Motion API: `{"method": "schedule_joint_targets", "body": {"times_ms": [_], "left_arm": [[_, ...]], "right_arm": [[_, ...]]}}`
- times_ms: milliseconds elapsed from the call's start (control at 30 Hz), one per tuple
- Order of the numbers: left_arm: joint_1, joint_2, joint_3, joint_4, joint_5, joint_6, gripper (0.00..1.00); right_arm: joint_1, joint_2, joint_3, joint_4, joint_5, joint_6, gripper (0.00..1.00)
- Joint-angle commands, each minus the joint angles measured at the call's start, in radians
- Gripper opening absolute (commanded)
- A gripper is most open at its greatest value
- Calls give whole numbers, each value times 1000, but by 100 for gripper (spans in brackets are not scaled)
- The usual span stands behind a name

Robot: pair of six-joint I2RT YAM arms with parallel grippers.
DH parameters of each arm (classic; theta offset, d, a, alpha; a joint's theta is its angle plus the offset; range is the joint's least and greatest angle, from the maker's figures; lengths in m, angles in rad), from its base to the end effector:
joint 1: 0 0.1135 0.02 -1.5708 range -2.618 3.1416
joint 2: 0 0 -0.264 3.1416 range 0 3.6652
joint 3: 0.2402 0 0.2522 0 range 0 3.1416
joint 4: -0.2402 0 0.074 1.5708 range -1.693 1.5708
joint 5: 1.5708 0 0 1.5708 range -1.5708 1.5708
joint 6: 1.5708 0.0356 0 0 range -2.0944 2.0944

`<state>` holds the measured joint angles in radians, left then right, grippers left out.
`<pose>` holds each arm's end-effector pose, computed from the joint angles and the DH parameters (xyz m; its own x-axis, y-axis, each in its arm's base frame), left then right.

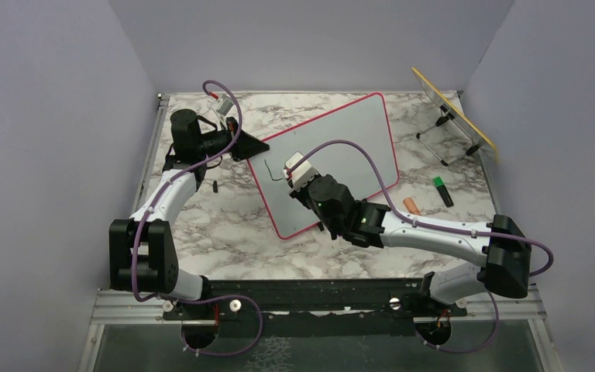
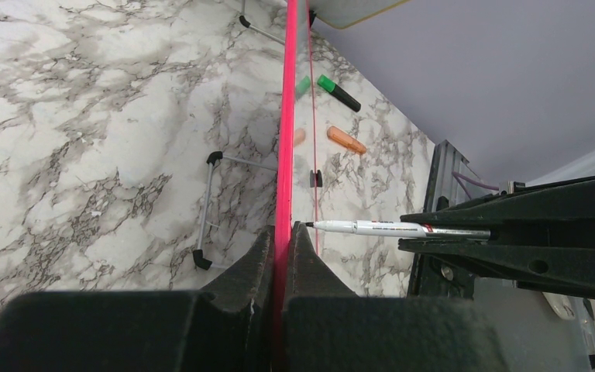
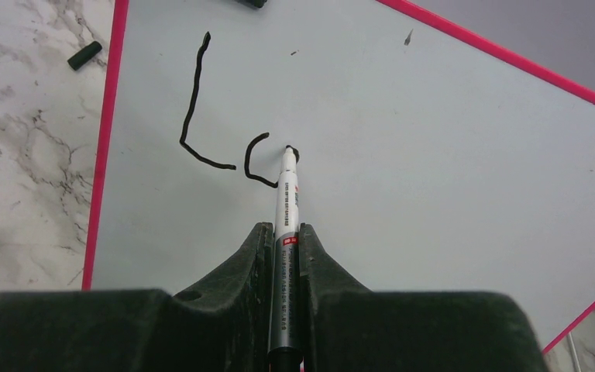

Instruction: Write a sentence on the whiteboard

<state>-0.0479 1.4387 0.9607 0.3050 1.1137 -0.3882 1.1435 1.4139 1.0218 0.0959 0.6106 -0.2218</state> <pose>0.3168 -0.0472 0.3003 -0.5014 -0.1432 -0.8533 0.7717 0.3720 -0.5158 0.1540 0.2889 0.3060 -0.0040 -0.4436 -0.8962 -0.5323 0.7596 -0.3737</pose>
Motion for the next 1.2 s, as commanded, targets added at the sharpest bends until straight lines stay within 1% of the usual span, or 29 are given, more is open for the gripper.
{"method": "schedule_joint_targets", "body": {"times_ms": [0,500,800,1167], "left_arm": [[-11,31,-8,-63,-3,71,0],[-11,30,-8,-63,-2,71,0],[-12,31,-8,-66,-7,72,0],[-11,30,-5,-78,-15,81,0]], "right_arm": [[-7,17,25,39,-35,-3,1],[-7,26,38,46,-65,3,1],[-7,10,40,12,-92,4,1],[-12,-82,-14,23,-7,-11,1]]}}
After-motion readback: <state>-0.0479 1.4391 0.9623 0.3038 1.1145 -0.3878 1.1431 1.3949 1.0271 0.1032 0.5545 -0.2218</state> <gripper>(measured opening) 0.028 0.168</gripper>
